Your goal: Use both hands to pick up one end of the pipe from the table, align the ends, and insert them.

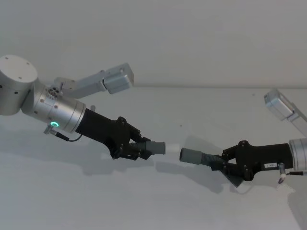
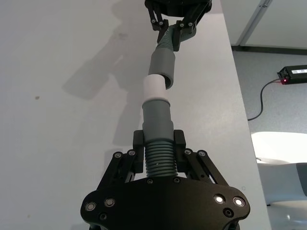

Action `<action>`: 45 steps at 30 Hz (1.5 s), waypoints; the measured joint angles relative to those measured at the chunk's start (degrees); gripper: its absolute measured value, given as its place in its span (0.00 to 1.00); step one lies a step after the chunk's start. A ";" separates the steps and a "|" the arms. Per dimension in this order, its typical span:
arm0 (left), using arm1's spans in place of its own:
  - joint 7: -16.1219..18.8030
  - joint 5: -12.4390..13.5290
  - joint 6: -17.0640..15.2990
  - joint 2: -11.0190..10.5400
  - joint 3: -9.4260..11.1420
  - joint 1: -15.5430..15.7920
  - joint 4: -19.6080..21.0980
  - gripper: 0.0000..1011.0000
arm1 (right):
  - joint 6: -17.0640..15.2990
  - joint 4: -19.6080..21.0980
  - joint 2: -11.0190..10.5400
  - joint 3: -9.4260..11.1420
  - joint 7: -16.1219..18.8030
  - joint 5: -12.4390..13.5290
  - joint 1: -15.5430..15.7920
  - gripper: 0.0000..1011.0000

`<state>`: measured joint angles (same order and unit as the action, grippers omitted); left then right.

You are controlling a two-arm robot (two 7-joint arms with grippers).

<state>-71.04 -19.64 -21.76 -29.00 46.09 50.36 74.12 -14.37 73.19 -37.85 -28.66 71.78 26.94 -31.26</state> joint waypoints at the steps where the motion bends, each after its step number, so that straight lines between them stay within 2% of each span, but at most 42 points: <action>1: -0.02 -0.12 0.01 0.03 0.01 0.00 -0.07 0.34 | -0.06 -0.01 -0.02 -0.04 -0.01 0.03 -0.03 0.12; 17: 0.20 -2.28 -1.40 0.10 0.18 -0.74 0.37 0.34 | -1.29 -0.24 -0.29 -0.68 -0.36 0.90 -0.59 0.12; 45: 1.15 -3.06 -2.61 -0.70 0.76 -0.88 1.11 0.34 | -1.73 -0.77 -0.47 -1.50 -0.41 1.56 -1.30 0.12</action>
<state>-69.89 -22.71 -24.36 -29.70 46.85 49.49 75.22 -16.10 72.42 -38.32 -30.16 71.37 28.50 -32.56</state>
